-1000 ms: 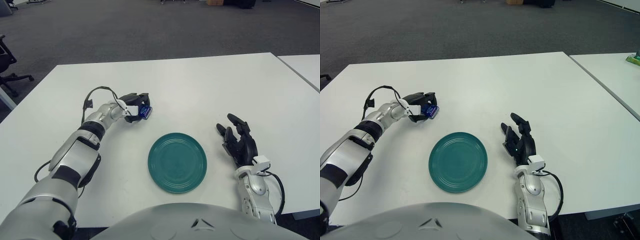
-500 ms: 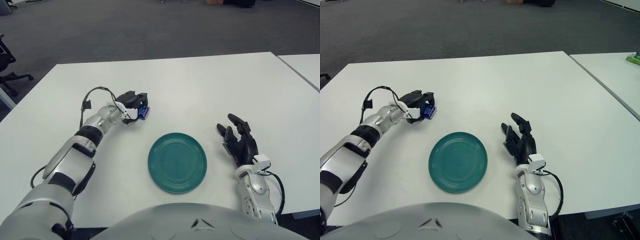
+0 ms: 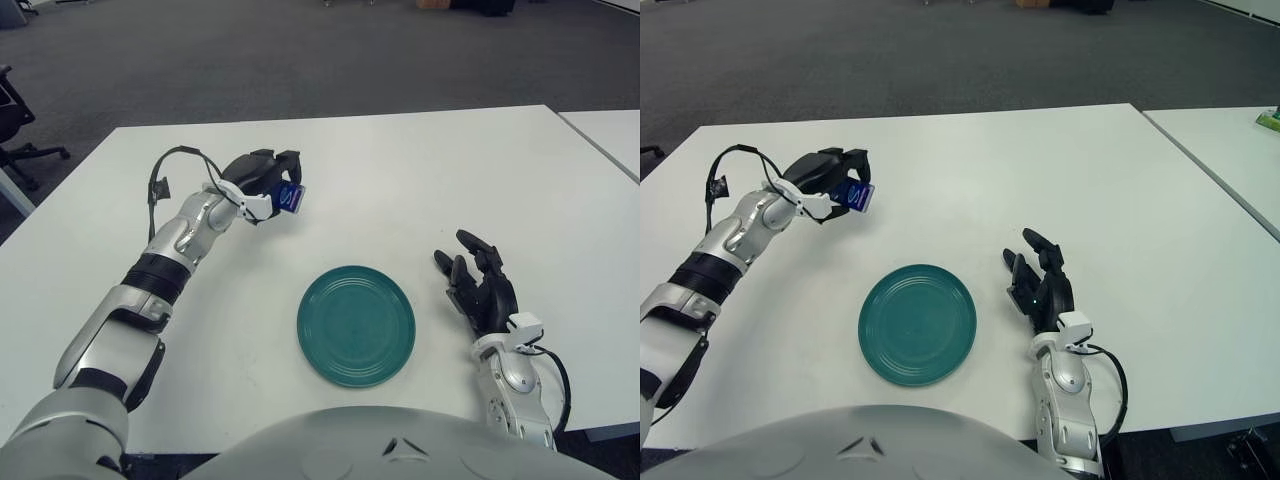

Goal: Put the gum into the plate.

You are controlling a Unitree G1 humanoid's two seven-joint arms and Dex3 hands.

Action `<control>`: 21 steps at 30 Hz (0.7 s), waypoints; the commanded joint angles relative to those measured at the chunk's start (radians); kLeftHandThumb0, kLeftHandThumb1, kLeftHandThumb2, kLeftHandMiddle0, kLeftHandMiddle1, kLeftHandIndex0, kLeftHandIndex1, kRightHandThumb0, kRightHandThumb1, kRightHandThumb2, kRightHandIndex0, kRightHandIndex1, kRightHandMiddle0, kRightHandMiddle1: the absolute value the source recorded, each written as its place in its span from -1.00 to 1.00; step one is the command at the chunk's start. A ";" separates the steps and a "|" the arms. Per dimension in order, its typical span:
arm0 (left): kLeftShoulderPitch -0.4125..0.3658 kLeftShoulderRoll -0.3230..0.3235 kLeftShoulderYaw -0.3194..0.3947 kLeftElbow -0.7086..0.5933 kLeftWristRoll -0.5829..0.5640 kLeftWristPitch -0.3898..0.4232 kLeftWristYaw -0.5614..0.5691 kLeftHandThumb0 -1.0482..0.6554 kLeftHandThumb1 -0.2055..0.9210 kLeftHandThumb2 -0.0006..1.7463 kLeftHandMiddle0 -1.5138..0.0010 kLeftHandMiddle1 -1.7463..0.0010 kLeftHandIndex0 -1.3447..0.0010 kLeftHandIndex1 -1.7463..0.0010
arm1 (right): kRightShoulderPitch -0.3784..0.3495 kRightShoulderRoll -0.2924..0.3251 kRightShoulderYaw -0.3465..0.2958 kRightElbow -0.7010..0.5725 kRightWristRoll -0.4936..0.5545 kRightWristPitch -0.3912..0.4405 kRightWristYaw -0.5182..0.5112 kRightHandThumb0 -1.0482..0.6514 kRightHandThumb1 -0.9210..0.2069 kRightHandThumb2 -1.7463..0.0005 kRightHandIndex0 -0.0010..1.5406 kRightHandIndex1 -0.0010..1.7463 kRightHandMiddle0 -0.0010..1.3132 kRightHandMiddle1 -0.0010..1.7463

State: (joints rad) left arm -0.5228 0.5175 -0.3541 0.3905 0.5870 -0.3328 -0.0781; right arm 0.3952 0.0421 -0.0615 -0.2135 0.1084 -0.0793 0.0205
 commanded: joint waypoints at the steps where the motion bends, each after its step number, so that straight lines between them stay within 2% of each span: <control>1: 0.050 -0.004 0.030 -0.094 -0.036 -0.003 -0.017 0.23 -0.30 0.66 0.01 -0.89 0.28 -1.00 | -0.001 0.002 0.001 0.018 0.007 0.000 0.003 -0.56 -1.00 0.15 -0.18 -0.92 -1.00 -0.07; 5: 0.109 -0.017 0.053 -0.226 -0.095 0.035 -0.078 0.23 -0.28 0.64 0.04 -0.90 0.29 -1.00 | -0.006 0.003 0.005 0.019 0.000 0.002 0.001 -0.56 -1.00 0.14 -0.18 -0.92 -1.00 -0.07; 7: 0.165 -0.025 0.057 -0.356 -0.118 0.087 -0.128 0.23 -0.27 0.63 0.04 -0.90 0.30 -1.00 | -0.009 0.002 0.007 0.018 -0.001 0.009 0.000 -0.57 -1.00 0.13 -0.18 -0.92 -1.00 -0.07; 10: 0.210 -0.041 0.050 -0.478 -0.125 0.148 -0.177 0.23 -0.25 0.62 0.05 -0.90 0.30 -1.00 | -0.013 0.005 0.012 0.017 -0.003 0.019 -0.003 -0.57 -1.00 0.12 -0.19 -0.92 -1.00 -0.08; 17: 0.254 -0.059 0.041 -0.552 -0.131 0.190 -0.247 0.23 -0.26 0.64 0.08 -0.95 0.30 -1.00 | -0.014 0.012 0.025 0.004 -0.009 0.035 -0.009 -0.57 -1.00 0.10 -0.21 -0.93 -1.00 -0.10; 21: 0.308 -0.085 -0.009 -0.552 -0.095 0.132 -0.221 0.23 -0.32 0.70 0.07 -0.98 0.26 -1.00 | -0.014 0.016 0.037 -0.003 -0.020 0.044 -0.016 -0.58 -1.00 0.09 -0.23 -0.95 -1.00 -0.11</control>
State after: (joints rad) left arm -0.2552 0.4435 -0.3329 -0.1562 0.4695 -0.1747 -0.3067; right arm 0.3834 0.0504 -0.0360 -0.2136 0.0964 -0.0599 0.0117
